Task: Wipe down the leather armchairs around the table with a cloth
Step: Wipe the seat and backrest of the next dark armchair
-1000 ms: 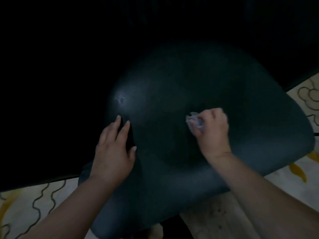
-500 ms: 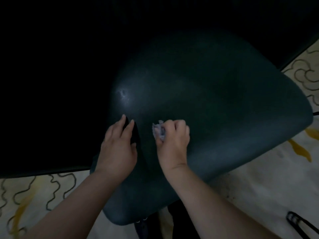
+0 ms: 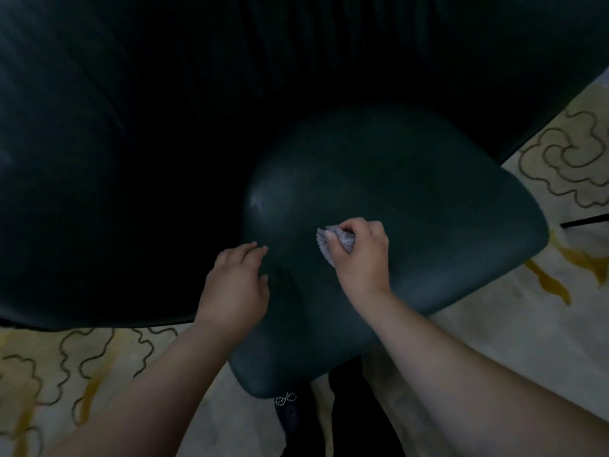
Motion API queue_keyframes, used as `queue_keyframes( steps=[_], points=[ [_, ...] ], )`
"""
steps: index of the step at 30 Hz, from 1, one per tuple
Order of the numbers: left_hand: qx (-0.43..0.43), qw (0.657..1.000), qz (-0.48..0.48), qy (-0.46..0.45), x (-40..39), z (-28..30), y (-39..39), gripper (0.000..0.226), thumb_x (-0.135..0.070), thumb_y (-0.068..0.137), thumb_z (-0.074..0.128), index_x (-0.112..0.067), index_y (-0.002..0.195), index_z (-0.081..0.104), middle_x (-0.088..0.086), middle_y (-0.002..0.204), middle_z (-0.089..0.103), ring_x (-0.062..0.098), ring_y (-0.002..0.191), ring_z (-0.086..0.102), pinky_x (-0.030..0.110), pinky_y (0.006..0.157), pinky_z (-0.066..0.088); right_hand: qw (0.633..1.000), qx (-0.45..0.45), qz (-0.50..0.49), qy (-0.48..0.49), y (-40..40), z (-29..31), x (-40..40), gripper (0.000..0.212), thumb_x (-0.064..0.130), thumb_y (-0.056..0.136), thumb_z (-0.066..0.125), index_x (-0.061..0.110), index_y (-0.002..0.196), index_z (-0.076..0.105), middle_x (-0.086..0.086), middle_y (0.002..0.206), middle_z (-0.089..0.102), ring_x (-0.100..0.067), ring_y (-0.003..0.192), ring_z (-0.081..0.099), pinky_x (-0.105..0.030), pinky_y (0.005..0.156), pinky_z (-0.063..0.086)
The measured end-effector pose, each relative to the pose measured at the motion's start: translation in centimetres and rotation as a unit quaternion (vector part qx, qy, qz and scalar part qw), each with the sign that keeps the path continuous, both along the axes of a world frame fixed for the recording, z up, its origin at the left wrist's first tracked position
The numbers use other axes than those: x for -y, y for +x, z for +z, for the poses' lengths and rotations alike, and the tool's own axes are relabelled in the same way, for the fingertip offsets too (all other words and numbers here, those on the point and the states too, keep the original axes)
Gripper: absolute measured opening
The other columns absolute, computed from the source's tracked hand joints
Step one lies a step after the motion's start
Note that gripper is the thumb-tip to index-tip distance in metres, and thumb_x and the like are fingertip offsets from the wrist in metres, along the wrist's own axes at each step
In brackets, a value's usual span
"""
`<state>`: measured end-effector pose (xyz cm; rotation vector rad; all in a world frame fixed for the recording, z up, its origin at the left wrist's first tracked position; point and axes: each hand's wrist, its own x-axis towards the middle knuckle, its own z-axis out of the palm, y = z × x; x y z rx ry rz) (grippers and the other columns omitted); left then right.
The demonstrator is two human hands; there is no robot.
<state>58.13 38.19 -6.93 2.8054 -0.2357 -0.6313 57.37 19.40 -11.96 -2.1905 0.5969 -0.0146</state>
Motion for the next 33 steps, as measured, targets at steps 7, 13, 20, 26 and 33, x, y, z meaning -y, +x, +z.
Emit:
queue_keyframes(
  steps=[7,13,20,26,33],
  points=[
    [0.097,0.995,-0.014,0.006,0.3,8.9,3.7,0.04,-0.021,0.089,0.06,-0.016,0.128,0.058,0.002,0.125,0.06,0.028,0.115,0.047,0.041,0.096,0.04,0.999,-0.011,0.019,0.03,1.3,6.2,1.5,0.015,0.031,0.086,0.066,0.02,0.095,0.059,0.003,0.102,0.044,-0.016,0.101,0.044,-0.035,0.092,0.043],
    [0.134,0.99,-0.035,0.004,-2.0,13.7,5.1,0.03,-0.017,0.085,0.067,-0.014,0.115,0.067,0.002,0.115,0.064,0.027,0.108,0.051,0.035,0.095,0.038,0.998,-0.011,0.024,0.057,3.3,9.1,-0.9,0.011,0.03,0.085,0.067,0.023,0.09,0.059,0.006,0.1,0.044,-0.016,0.101,0.048,-0.024,0.086,0.042],
    [0.203,0.977,-0.012,-0.062,-8.0,18.3,8.4,0.033,-0.017,0.085,0.064,-0.016,0.118,0.067,-0.001,0.12,0.059,0.025,0.114,0.045,0.026,0.1,0.027,0.995,0.025,-0.014,0.1,6.4,11.0,-7.3,0.01,0.031,0.085,0.066,0.026,0.089,0.058,0.008,0.101,0.046,-0.01,0.095,0.053,-0.007,0.076,0.038],
    [0.182,0.981,-0.037,-0.057,-17.2,20.6,12.0,0.04,-0.025,0.086,0.065,-0.024,0.125,0.061,0.0,0.135,0.047,0.027,0.126,0.033,0.03,0.105,0.019,0.987,0.053,-0.059,0.142,9.5,14.3,-15.5,0.008,0.031,0.087,0.065,0.027,0.089,0.058,0.008,0.1,0.049,0.0,0.087,0.053,-0.002,0.071,0.038],
    [0.101,0.987,-0.107,-0.058,-22.7,21.6,17.1,0.056,-0.03,0.083,0.063,-0.038,0.136,0.047,-0.012,0.153,0.022,0.016,0.14,0.014,0.039,0.112,0.016,0.969,0.132,-0.094,0.186,11.4,18.8,-22.4,0.01,0.029,0.09,0.063,0.02,0.093,0.062,0.004,0.101,0.052,0.004,0.087,0.053,-0.003,0.071,0.038]
  ],
)
